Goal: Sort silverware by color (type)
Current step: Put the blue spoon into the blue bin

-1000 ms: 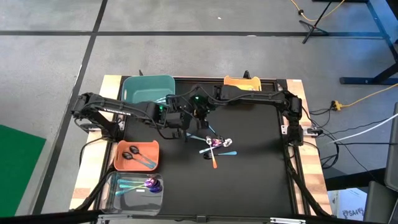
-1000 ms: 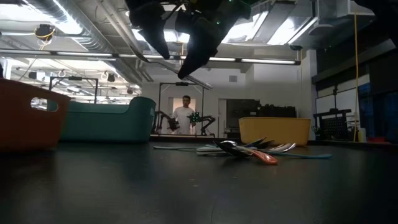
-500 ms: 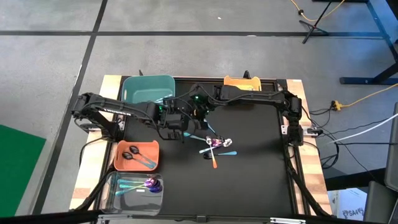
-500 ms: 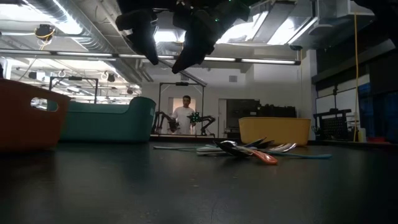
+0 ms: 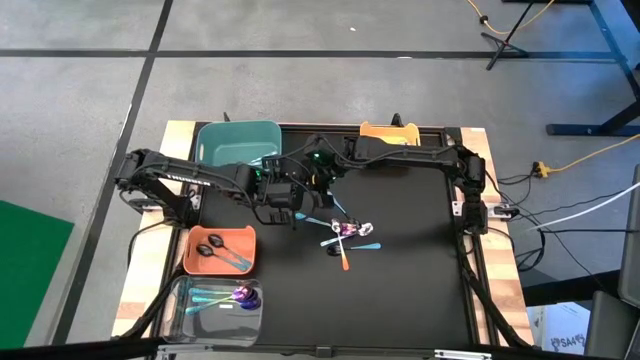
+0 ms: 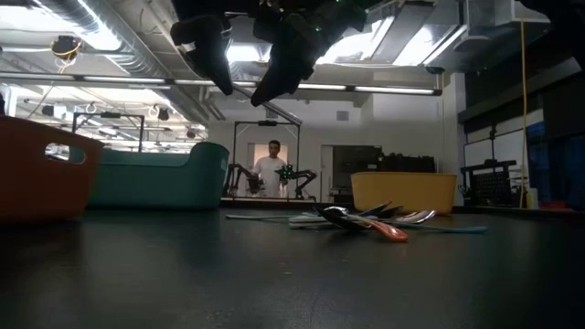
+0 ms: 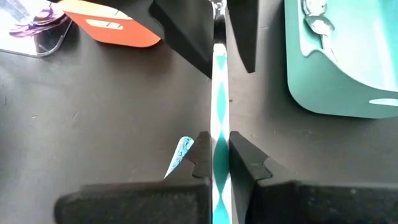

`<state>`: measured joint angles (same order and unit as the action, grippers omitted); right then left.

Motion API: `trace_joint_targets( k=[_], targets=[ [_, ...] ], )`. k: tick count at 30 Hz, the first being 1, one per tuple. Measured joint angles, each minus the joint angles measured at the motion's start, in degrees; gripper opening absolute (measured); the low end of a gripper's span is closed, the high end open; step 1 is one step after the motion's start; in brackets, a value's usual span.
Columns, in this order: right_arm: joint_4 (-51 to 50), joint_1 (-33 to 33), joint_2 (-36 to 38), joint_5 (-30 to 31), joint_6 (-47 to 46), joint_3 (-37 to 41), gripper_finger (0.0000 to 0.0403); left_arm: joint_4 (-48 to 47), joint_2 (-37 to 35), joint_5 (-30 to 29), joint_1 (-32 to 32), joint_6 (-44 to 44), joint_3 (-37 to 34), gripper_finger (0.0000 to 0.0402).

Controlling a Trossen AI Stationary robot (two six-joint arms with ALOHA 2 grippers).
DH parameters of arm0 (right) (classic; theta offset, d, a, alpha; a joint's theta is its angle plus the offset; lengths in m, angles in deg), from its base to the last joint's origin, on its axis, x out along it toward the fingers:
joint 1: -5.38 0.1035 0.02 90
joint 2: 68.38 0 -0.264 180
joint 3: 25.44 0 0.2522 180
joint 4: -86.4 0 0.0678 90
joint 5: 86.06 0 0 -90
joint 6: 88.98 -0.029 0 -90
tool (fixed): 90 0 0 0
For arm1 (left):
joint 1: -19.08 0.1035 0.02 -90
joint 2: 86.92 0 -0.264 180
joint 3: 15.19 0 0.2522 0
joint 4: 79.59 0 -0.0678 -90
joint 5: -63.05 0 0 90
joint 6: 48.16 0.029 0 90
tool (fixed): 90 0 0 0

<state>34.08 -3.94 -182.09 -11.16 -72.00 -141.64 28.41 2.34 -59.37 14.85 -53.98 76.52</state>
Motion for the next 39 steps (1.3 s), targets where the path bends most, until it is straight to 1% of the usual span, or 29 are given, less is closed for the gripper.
trace_joint_targets(
  k=[9, 15, 18, 21, 26, 29, 34, 39],
  targets=[
    [0.1, 0.0, 0.1, 0.1, 0.4, -0.1, 0.0014, -0.3, 0.0, 0.7, 0.0, 0.6, 0.0, 0.0012],
    [0.0, 0.0, 0.1, 0.2, -0.1, -0.1, 0.0014, -0.2, 0.0, 0.6, 0.0, 0.6, 0.0, 0.0015],
    [0.6, 0.0, 0.1, 1.3, -1.0, -0.1, 0.0017, -0.3, 0.0, 0.2, 0.0, 0.6, 0.0, 0.0016],
    [1.0, 0.0, 0.1, 2.2, -1.6, -0.1, 0.004, -0.4, 0.0, -0.2, 0.0, 0.4, 0.0, 0.0016],
    [1.3, 0.0, 0.1, 2.5, -1.7, -0.1, 0.0111, 0.4, 0.0, -0.6, 0.0, 0.2, 0.0, 0.0016],
    [0.8, -0.3, 0.5, 4.2, -1.7, -0.1, 0.0142, 0.3, 0.0, -0.4, 0.0, 0.2, 0.0, 0.0016],
    [-2.9, -1.7, 3.7, 9.1, -1.2, -0.1, 0.0164, 0.1, 0.0, -0.3, 0.0, 0.3, 0.0, 0.0016],
    [-7.1, -3.5, 7.9, 9.6, -0.1, -0.1, 0.0164, 0.1, 0.0, -1.4, 0.5, 0.4, 0.0, 0.0016]
  ],
)
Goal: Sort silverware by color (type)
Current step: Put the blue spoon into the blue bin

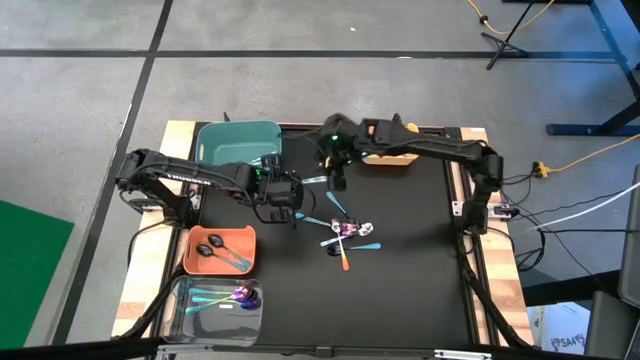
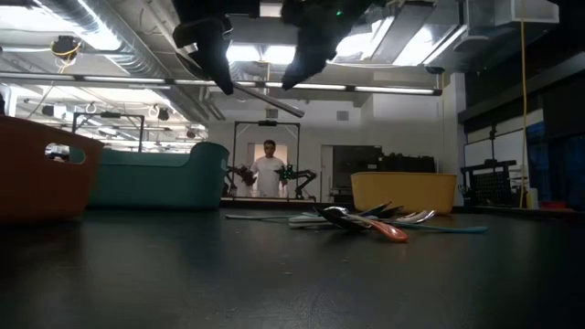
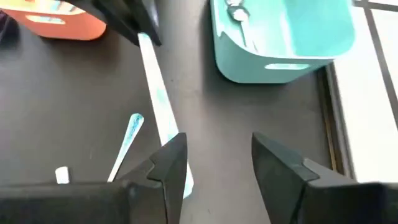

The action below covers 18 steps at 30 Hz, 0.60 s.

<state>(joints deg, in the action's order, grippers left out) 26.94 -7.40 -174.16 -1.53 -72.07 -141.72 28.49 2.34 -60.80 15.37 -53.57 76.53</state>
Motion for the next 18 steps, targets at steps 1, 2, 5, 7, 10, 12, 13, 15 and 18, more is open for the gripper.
trace_joint_targets(
  k=[1, 2, 5, 7, 10, 12, 13, 15, 18],
  targets=[
    [-1.0, -0.5, 1.0, -0.1, 0.0, 0.0, 0.0164, 0.0, 0.0, 0.0, 0.4, 0.0, 0.0, 0.0016],
    [-2.1, -0.8, 2.0, 0.0, 0.0, 0.0, 0.0163, 0.0, 0.0, 0.0, 1.0, 0.1, 0.0, 0.0016],
    [-5.8, -2.0, 5.1, 0.0, -0.2, 0.0, 0.0163, -0.1, -0.6, 0.3, 3.1, 2.7, 0.0, 0.0016],
    [-8.1, -2.4, 7.0, 0.0, -0.3, 0.0, 0.0163, 0.1, -1.4, 0.4, 5.0, 4.8, 0.0, 0.0016],
    [-11.9, -2.3, 10.0, 0.2, -0.4, 0.0, 0.0163, -0.2, -3.2, 0.5, 8.5, 7.7, 0.0, 0.0016],
    [-14.3, -2.2, 11.9, 0.2, -1.2, 0.0, 0.0163, -0.4, -4.9, 0.7, 11.1, 10.1, 0.0, 0.0016],
    [-15.2, -2.0, 12.7, 0.1, -1.8, 0.0, 0.0163, -0.4, -6.0, 1.3, 12.7, 11.6, 0.0, 0.0016],
    [-17.4, -1.4, 14.3, 0.1, -2.7, 0.0, 0.0163, -1.3, -7.6, 3.0, 15.9, 13.8, 0.0, 0.0016],
    [-20.0, -1.3, 16.6, 0.4, -4.8, 0.2, 0.0163, -3.9, -9.8, 6.6, 21.2, 14.8, -0.2, 0.0016]
  ],
)
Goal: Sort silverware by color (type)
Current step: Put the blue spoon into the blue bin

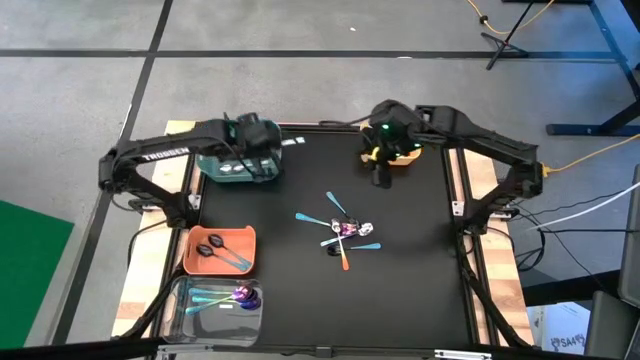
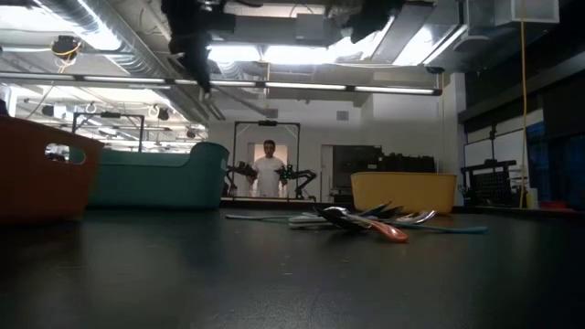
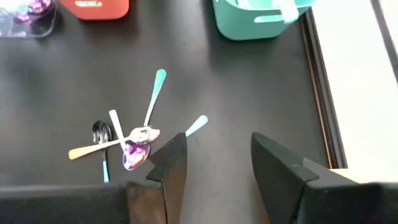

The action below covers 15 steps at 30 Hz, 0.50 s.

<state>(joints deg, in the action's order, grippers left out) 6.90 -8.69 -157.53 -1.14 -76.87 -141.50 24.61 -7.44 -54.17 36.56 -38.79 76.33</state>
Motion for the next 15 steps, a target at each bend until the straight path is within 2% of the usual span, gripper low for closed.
trace_joint_targets(
  k=[2, 7, 15],
  targets=[
    [0.4, 0.3, 2.1, -0.2, -1.4, 1.8, 0.0163, 0.1, -1.9, 2.3, 3.3, 0.0, -1.8, 0.0016],
    [4.8, 1.3, 8.6, -0.2, -5.9, 11.6, 0.0163, 3.1, -7.5, 6.7, 9.4, 1.6, -11.6, 0.0016],
    [21.0, 1.3, 17.1, -0.4, -12.1, 29.8, 0.0163, 15.8, -13.8, 9.2, 15.7, 2.8, -27.3, 0.0016]
  ],
)
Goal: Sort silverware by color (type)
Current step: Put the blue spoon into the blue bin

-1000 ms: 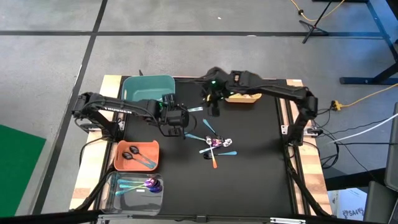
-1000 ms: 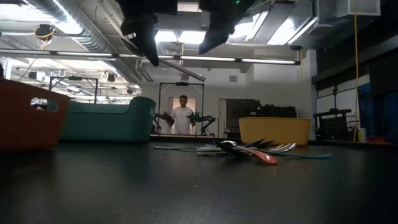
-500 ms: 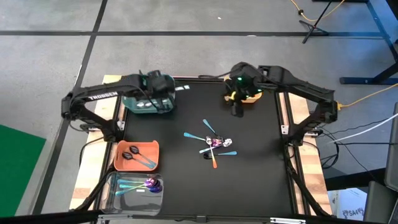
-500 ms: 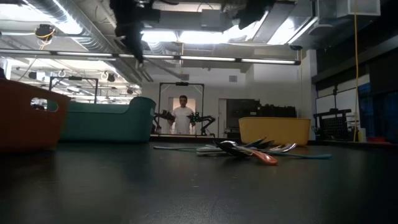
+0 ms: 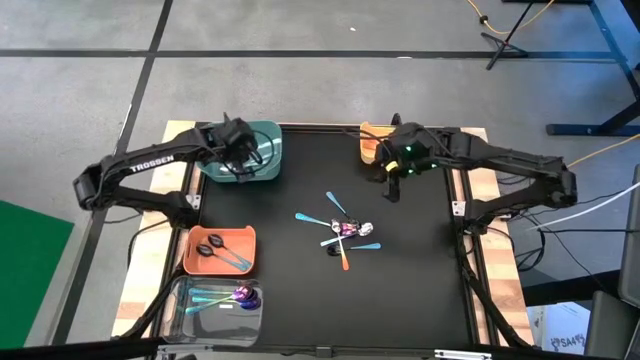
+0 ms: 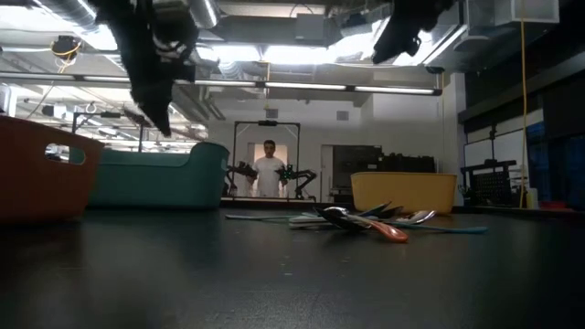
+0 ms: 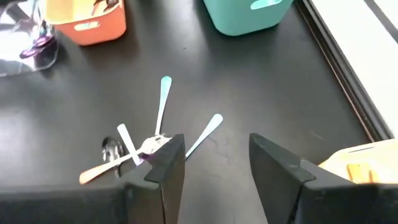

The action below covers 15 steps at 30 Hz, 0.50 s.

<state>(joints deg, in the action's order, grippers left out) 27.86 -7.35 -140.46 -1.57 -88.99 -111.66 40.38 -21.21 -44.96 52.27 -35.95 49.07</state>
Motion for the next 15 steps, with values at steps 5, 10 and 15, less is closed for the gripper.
trace_joint_targets(
  k=[5, 10, 15],
  targets=[
    [6.4, 0.0, 1.0, 0.0, -2.3, 6.0, 0.0163, 5.1, -0.1, 2.5, 2.4, 0.6, -5.3, 0.0016],
    [11.5, 0.0, 0.7, 0.0, -4.1, 10.4, 0.0163, 8.4, -0.1, 2.6, 5.0, 1.9, -9.0, 0.0016],
    [15.2, 0.0, 0.7, -0.1, -4.7, 13.2, 0.0163, 9.7, -0.1, 2.5, 8.4, 5.8, -11.7, 0.0016]
  ],
)
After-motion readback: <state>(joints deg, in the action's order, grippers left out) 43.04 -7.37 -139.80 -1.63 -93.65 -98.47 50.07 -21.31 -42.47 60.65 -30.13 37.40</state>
